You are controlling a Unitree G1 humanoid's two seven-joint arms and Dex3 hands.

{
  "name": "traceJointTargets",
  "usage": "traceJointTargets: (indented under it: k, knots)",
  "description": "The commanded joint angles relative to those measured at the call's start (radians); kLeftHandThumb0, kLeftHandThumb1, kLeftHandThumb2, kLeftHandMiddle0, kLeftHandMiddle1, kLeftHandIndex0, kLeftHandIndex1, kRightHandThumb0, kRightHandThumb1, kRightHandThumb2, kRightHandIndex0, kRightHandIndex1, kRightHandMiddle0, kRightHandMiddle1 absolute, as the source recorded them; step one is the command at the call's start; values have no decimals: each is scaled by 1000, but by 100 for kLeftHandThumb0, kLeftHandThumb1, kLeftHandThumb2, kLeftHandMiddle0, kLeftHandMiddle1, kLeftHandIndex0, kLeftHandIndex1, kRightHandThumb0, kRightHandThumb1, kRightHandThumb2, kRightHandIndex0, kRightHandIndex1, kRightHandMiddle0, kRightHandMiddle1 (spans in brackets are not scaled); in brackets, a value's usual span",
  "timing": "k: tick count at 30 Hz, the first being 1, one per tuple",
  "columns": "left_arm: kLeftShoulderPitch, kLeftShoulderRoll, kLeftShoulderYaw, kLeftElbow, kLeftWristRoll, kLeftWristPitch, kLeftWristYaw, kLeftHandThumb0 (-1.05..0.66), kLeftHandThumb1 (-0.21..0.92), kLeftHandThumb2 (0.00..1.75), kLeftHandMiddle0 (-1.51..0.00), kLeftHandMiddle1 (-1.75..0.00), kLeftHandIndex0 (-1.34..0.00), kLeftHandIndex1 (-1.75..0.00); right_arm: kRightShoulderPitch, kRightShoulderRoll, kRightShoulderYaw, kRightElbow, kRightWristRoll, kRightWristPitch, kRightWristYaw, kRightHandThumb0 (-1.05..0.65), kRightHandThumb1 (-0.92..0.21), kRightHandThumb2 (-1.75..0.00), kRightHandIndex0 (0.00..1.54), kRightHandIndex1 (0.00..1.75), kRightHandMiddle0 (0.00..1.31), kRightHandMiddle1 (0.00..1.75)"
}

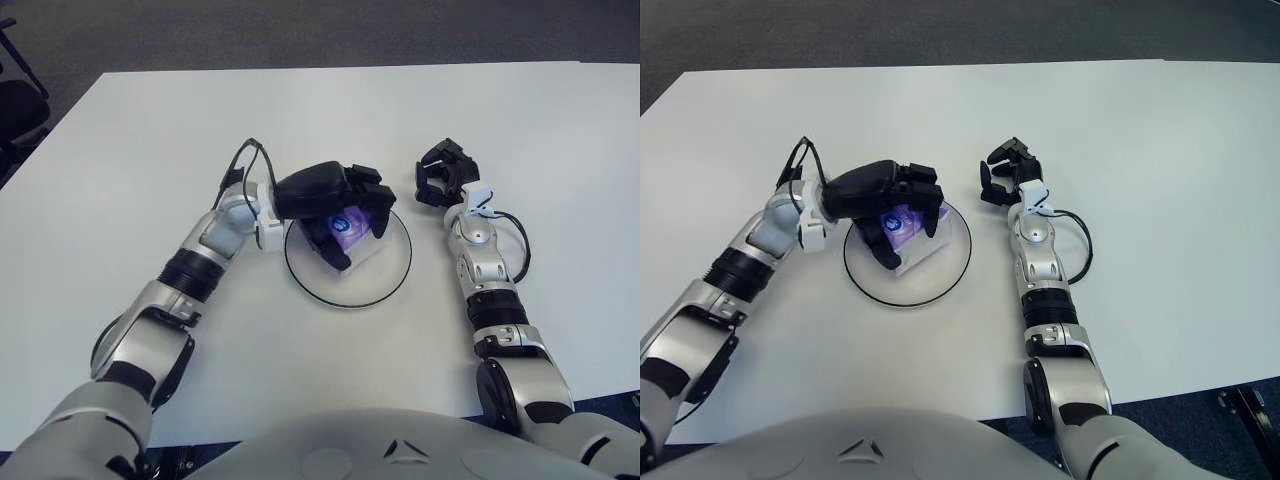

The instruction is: Put the tissue paper into the plate.

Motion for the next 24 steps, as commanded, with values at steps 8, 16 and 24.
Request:
traceJointTargets:
  k: [8, 16, 24]
  knots:
    - [-18, 27, 1, -34, -37, 41, -84, -104, 92, 58, -3, -82, 0, -96, 92, 17, -9, 73, 2, 16, -26, -46, -40, -122, 118, 175, 55, 175]
    - [-28, 19, 11, -16, -22, 6, -85, -105, 92, 72, 0, -55, 0, -60, 82, 29, -20, 90, 24, 9, -27, -47, -34, -128, 118, 175, 59, 175]
    - [-38, 28, 5, -4, -32, -6, -106, -105, 92, 72, 0, -38, 0, -33, 89, 34, -18, 63, 18, 29, -33, -48, -32, -130, 111, 175, 60, 175]
